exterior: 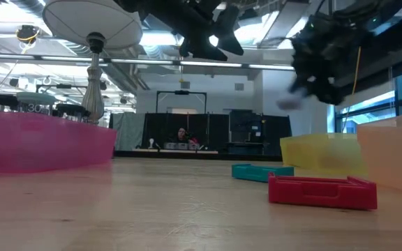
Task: Pick & Place Office items
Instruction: Put the blue charger adapter into the yellow bin
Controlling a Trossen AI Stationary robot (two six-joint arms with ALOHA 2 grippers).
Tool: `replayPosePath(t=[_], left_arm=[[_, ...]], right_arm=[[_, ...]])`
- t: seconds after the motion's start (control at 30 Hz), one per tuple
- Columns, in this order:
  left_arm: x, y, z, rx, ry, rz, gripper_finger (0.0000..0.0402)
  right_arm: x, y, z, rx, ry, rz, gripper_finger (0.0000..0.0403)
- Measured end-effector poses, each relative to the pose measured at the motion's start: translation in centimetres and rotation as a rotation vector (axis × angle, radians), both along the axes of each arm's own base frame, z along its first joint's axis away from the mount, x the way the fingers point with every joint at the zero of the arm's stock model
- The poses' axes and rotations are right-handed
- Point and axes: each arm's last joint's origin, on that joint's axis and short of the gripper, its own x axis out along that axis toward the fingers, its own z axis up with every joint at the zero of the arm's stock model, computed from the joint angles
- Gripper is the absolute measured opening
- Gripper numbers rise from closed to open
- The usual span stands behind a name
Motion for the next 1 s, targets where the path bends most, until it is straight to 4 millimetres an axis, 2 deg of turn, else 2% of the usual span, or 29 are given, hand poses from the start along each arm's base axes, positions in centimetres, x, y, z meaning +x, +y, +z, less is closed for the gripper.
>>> replayPosePath(t=[0.23, 0.4, 0.63, 0.83, 1.0], left_arm=[[0.0, 0.1, 0.0, -0.005, -0.002, 0.007, 0.0269], [0.0, 0.1, 0.0, -0.005, -0.001, 0.008, 0.0268], [0.0, 0.1, 0.0, -0.005, -0.001, 0.009, 0.0269], [0.0, 0.1, 0.0, -0.005, 0.001, 0.009, 0.0267], [0.0, 0.1, 0.0, -0.005, 0.002, 0.009, 0.0269]], right_arm=[[-3.1, 1.9, -1.5, 0.047, 0.336, 0.144, 0.0126], [-4.1, 2.2, -2.0, -0.036, 0.518, 0.175, 0.0128], [-3.8, 1.6, -2.7, -0.079, 0.597, 0.16, 0.0129], [-2.9, 0.6, -4.1, -0.135, 0.71, 0.184, 0.013], [-2.2, 0.0, -5.0, -0.135, 0.735, 0.195, 0.013]])
